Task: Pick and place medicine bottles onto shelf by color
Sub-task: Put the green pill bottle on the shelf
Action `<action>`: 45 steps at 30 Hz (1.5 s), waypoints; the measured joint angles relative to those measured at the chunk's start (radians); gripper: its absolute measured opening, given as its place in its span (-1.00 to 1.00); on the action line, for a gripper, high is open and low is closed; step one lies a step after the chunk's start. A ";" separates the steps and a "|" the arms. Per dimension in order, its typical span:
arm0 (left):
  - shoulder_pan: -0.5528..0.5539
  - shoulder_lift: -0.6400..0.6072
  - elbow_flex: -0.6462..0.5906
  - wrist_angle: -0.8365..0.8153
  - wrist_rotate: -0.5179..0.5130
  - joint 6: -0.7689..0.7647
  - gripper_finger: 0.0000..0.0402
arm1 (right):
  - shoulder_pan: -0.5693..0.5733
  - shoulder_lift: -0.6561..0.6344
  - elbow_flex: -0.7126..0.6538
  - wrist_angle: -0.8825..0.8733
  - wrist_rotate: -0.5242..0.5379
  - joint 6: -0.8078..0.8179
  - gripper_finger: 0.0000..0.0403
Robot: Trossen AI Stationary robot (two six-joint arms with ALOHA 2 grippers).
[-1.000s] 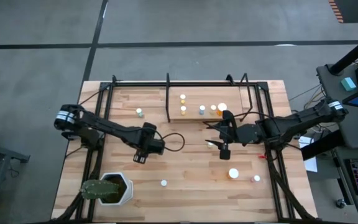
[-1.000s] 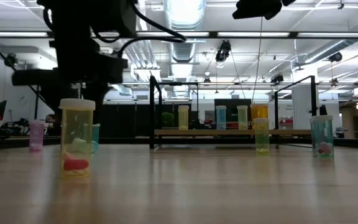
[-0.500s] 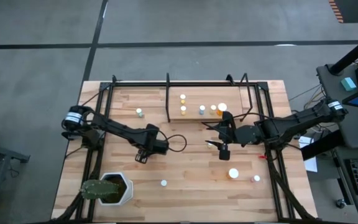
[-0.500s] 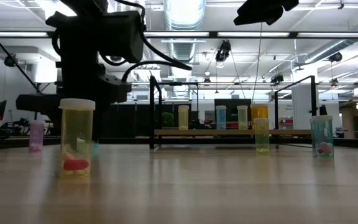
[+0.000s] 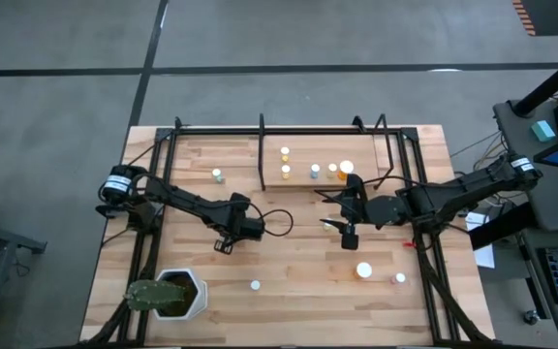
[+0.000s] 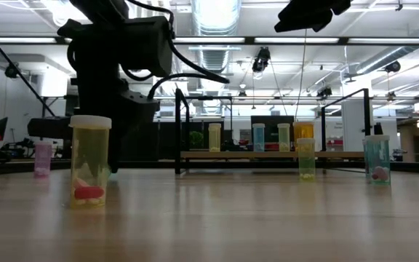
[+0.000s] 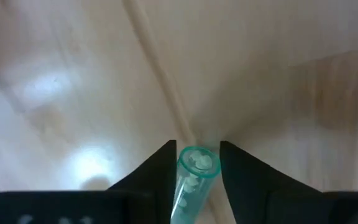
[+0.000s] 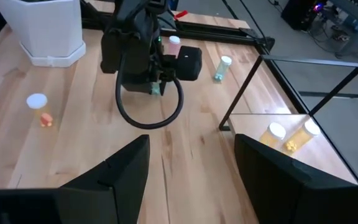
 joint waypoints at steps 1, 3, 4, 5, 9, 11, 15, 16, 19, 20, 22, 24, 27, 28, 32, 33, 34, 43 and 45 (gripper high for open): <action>0.000 -0.001 0.000 -0.004 -0.007 0.000 -0.54 | 0.000 0.000 0.000 0.000 0.000 0.000 0.11; 0.000 -0.002 0.000 -0.002 -0.009 0.001 -0.62 | 0.000 0.000 0.000 0.000 0.000 0.001 0.11; 0.000 -0.004 0.000 -0.002 -0.009 0.002 -0.66 | 0.000 0.000 0.000 0.000 0.000 0.003 0.11; 0.000 -0.008 0.000 -0.003 -0.008 0.002 -0.69 | 0.000 0.000 0.000 0.000 0.000 0.003 0.11; 0.000 -0.026 0.007 -0.005 -0.009 0.001 -0.78 | 0.000 0.000 -0.001 0.000 0.000 0.004 0.11; 0.000 -0.043 0.019 -0.004 -0.009 0.001 -0.83 | 0.000 0.000 -0.003 0.000 0.000 0.010 0.11; 0.002 -0.087 0.029 0.004 -0.012 0.008 -0.85 | 0.000 0.000 -0.011 0.000 0.000 0.014 0.11; 0.005 -0.101 0.029 0.017 -0.019 0.008 -0.84 | 0.000 0.000 -0.013 0.000 0.000 0.017 0.11; 0.020 -0.146 0.024 0.060 -0.026 0.023 -0.77 | 0.000 0.000 -0.022 0.001 0.000 0.027 0.11; 0.028 -0.161 0.019 0.079 -0.028 0.027 -0.72 | 0.000 0.000 -0.025 0.001 0.000 0.029 0.11; 0.049 -0.184 0.005 0.137 -0.028 0.027 -0.60 | 0.000 0.000 -0.029 -0.001 0.000 0.030 0.11; 0.075 -0.194 -0.009 0.184 -0.028 -0.009 -0.45 | 0.000 0.000 -0.030 0.001 0.000 0.038 0.11; 0.108 -0.196 -0.023 0.261 -0.029 -0.041 -0.22 | 0.000 0.000 -0.030 0.000 0.000 0.040 0.11; 0.116 -0.195 -0.033 0.289 -0.030 -0.039 -0.16 | 0.000 0.000 -0.030 -0.001 0.000 0.040 0.11; 0.149 -0.175 -0.093 0.417 -0.030 -0.025 0.03 | 0.000 0.000 -0.031 -0.001 0.000 0.037 0.11; 0.160 -0.171 -0.103 0.429 -0.039 -0.017 0.05 | 0.000 0.000 -0.031 -0.001 0.000 0.037 0.11; 0.170 -0.168 -0.111 0.443 -0.050 -0.012 0.07 | 0.000 0.000 -0.031 -0.002 0.000 0.037 0.11; 0.245 -0.162 -0.204 0.604 -0.008 0.048 0.08 | 0.000 0.000 -0.031 -0.005 0.000 0.037 0.11; 0.252 -0.162 -0.224 0.628 0.016 0.050 0.08 | 0.000 0.000 -0.031 -0.005 0.000 0.037 0.11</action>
